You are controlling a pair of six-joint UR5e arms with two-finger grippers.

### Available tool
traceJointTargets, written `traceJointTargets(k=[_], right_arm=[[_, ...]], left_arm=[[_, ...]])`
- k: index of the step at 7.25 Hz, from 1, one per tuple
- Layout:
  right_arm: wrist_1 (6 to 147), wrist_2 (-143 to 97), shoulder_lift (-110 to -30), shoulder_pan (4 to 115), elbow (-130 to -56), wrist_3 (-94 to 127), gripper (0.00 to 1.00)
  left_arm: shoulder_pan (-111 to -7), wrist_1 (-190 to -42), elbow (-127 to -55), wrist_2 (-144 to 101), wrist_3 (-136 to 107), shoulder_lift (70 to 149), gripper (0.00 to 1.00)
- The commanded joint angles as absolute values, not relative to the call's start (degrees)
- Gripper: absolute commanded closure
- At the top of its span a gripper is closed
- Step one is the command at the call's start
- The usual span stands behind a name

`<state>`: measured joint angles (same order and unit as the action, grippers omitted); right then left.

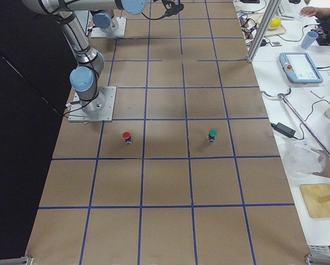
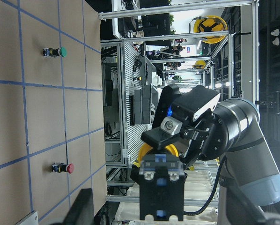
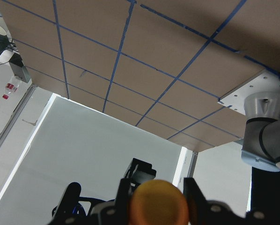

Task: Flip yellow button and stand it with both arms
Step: 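Carry the yellow button with the right gripper away while left gripper withdraws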

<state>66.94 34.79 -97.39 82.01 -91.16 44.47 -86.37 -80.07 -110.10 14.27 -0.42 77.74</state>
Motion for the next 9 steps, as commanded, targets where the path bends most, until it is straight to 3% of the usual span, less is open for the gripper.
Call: traceJointTargets(k=[1,4,6,9], right_arm=[[72.0,46.5,-97.2,79.3,-91.3,37.1,0.71],[72.9,63.7,-96.9,72.4,-93.0,8.9,0.78],[86.8,76.0,-96.9,70.2,-99.5,3.3,0.78],[112.9,85.9,-96.9,66.8,-111.8,-9.5,0.81]], left_arm=[[-86.3,-80.2,-109.8,23.1,-0.4,77.9,0.0],[-86.4,-80.3,-109.8,40.8,-0.4,78.1,0.0],[-86.0,-80.7,-109.2,51.0,-0.4,79.6,0.0],[-86.8,-84.4,-97.7,67.7,0.1,86.6,0.0]])
